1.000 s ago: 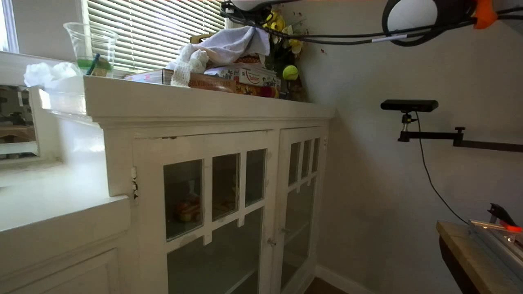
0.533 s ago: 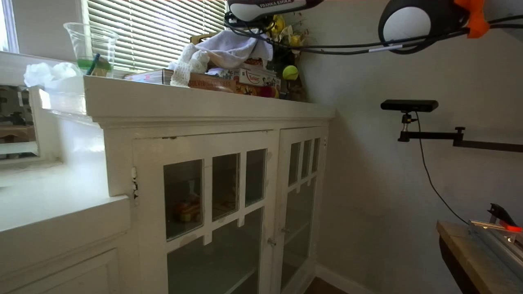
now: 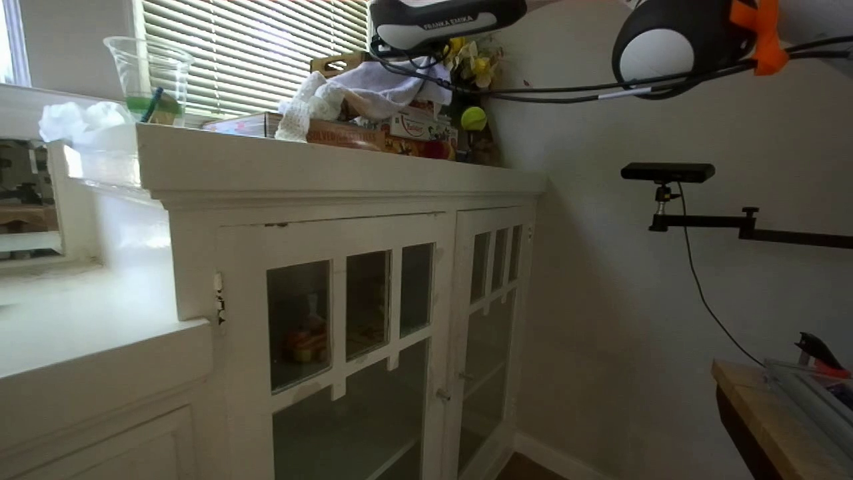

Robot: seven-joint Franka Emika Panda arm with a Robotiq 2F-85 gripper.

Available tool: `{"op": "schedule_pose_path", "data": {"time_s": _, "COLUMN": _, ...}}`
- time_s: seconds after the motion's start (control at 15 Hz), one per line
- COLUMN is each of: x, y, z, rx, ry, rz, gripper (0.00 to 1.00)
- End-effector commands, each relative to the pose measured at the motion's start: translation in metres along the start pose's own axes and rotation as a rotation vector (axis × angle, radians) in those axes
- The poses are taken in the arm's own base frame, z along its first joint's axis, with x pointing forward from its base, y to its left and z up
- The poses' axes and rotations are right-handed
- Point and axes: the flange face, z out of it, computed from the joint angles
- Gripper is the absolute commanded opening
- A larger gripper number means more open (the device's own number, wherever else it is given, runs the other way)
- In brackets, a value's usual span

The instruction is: Move the towel to the right.

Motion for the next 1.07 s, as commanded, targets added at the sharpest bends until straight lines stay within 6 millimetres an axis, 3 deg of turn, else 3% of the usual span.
{"op": "schedule_pose_path", "data": {"time_s": 0.0, "x": -0.006, "y": 0.000, "z": 0.003, "rx": -0.036, "ry": 0.050, "rz": -0.002, "gripper": 0.01}}
{"op": "schedule_pose_path", "data": {"time_s": 0.27, "x": -0.012, "y": -0.001, "z": 0.007, "rx": -0.046, "ry": 0.057, "rz": -0.019, "gripper": 0.01}}
{"op": "schedule_pose_path", "data": {"time_s": 0.33, "x": -0.012, "y": -0.001, "z": 0.007, "rx": -0.047, "ry": 0.058, "rz": -0.023, "gripper": 0.30}}
{"op": "schedule_pose_path", "data": {"time_s": 0.4, "x": -0.012, "y": -0.002, "z": 0.005, "rx": -0.040, "ry": 0.058, "rz": -0.023, "gripper": 0.31}}
{"op": "schedule_pose_path", "data": {"time_s": 0.73, "x": 0.008, "y": 0.001, "z": -0.018, "rx": 0.041, "ry": 0.005, "rz": 0.023, "gripper": 0.66}}
{"op": "schedule_pose_path", "data": {"time_s": 1.0, "x": 0.034, "y": 0.000, "z": -0.061, "rx": 0.145, "ry": -0.044, "rz": 0.051, "gripper": 0.92}}
